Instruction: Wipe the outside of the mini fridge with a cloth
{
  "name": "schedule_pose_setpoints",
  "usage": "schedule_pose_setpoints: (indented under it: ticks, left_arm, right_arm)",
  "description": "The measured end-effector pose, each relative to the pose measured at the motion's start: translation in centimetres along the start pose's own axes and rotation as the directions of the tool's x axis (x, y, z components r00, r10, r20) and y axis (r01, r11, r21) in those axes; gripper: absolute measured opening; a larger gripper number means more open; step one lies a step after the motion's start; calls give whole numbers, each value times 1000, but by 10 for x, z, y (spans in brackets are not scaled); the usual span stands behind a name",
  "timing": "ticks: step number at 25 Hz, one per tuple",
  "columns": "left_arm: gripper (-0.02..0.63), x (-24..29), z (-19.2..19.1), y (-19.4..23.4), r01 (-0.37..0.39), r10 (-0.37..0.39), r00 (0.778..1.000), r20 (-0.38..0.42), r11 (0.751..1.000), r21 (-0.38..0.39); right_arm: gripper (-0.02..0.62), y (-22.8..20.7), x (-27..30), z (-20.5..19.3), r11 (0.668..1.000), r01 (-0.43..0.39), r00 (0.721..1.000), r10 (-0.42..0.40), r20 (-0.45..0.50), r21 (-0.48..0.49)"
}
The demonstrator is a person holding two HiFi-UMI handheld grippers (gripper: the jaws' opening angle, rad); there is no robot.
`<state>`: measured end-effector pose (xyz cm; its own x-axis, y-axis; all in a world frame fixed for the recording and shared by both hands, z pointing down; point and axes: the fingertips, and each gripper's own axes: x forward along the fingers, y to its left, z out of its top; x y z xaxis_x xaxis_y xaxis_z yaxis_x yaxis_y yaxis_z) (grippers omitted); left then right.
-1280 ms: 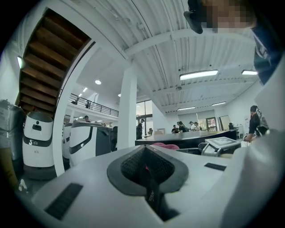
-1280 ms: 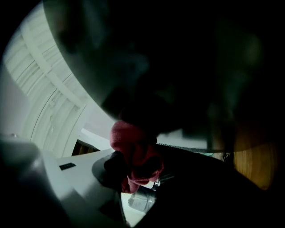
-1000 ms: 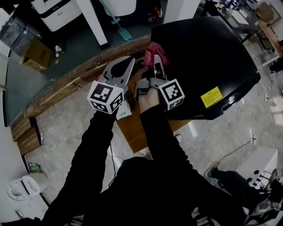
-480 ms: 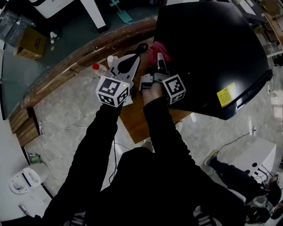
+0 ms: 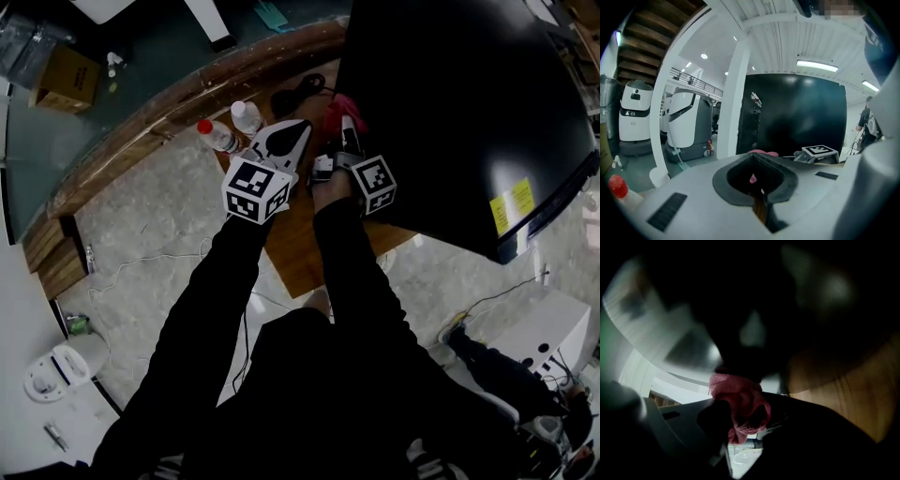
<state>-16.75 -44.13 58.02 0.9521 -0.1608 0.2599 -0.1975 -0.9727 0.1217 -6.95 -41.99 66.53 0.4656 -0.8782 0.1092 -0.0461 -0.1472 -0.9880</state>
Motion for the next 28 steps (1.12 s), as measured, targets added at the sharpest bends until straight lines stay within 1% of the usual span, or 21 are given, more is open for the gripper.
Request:
schedule_pose_setpoints:
  ticks: [3,7,12,15,18,20,21,23,25,28]
  left_arm:
    - [6,-2,-13,-3,-9,9,1000,-29,1000,-1]
    - [6,-3,-23,-5,-12,11,999,-47,1000,-17]
    - [6,-10,-32,-4,-25,25,997,-70,1000,-2]
    - [6,-18,-34,-3,-52,53,996,-72,999,8]
    - [6,-21,-28,0,-68,68,996,-57,998,0]
    - [6,-27,-22,3,-78,77,996,-36,997,-19]
    - [6,-31,-18,4,-85,84,996,-24,996,-32]
    - [6,-46,-10,3,-99,99,995,-4,994,-52]
    - [6,-61,1,-3,-105,105,994,10,993,-52]
    - [6,-79,29,-19,-100,102,994,43,994,-48]
  right_arm:
    - [149,-26,-1,-4,999,41,999,-41,-2,11]
    - [149,-64,1,-6,995,95,995,-95,-4,42]
    - [149,-108,2,-11,980,171,985,-171,-11,102]
    - [149,-123,-2,-12,976,203,979,-201,-31,79]
    - [149,-127,-2,-12,971,232,972,-229,-55,62]
    - [149,-119,-3,-16,969,233,970,-227,-81,75]
    - [149,-108,-6,-21,974,218,972,-211,-102,65]
    - [149,-73,-19,-35,987,157,975,-153,-163,14]
    - [150,-28,-39,-48,996,80,971,-86,-222,-35]
    - [152,43,-71,-50,994,-29,958,-3,-287,-105]
